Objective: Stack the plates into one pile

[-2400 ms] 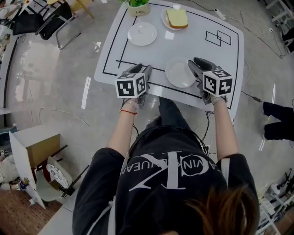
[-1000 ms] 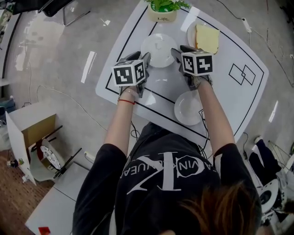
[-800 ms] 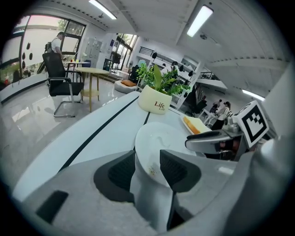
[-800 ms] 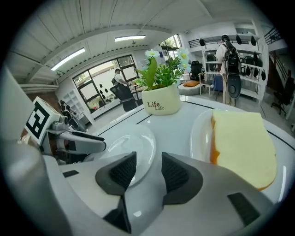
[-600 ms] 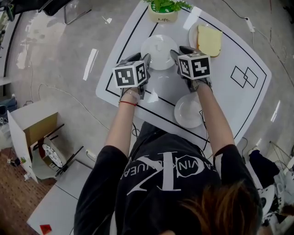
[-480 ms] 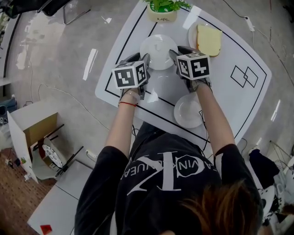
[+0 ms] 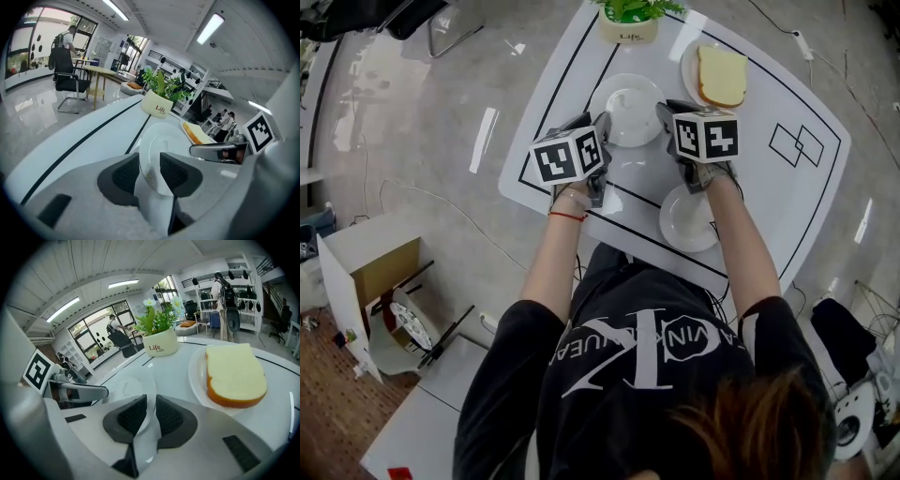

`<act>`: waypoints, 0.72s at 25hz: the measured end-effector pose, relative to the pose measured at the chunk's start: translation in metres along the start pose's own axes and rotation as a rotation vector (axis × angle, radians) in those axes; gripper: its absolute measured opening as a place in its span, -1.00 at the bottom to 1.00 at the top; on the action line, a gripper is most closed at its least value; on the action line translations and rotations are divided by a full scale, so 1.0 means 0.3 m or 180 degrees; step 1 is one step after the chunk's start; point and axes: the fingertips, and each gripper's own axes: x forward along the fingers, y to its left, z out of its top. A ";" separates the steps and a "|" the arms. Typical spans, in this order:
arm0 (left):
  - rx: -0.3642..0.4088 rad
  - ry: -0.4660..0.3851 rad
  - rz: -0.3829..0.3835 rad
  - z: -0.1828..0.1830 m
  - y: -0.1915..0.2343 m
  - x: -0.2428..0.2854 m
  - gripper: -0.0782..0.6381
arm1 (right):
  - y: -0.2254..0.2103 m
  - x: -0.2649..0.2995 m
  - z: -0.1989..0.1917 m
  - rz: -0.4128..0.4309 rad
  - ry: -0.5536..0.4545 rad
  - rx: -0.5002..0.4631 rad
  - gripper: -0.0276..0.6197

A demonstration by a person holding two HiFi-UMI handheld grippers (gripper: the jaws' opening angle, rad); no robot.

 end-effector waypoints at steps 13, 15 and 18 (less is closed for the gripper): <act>0.0418 -0.0065 -0.0368 -0.012 -0.211 -0.120 -0.48 | 0.004 -0.306 -0.049 -0.0220 -0.0529 0.0303 -0.76; 0.0492 -0.0070 -0.0467 -0.019 -0.259 -0.131 -0.48 | -0.008 -0.360 -0.066 -0.0291 -0.0597 0.0360 -0.76; 0.0589 -0.0043 -0.0602 -0.043 -0.328 -0.146 -0.48 | -0.020 -0.436 -0.103 -0.0390 -0.0683 0.0431 -0.77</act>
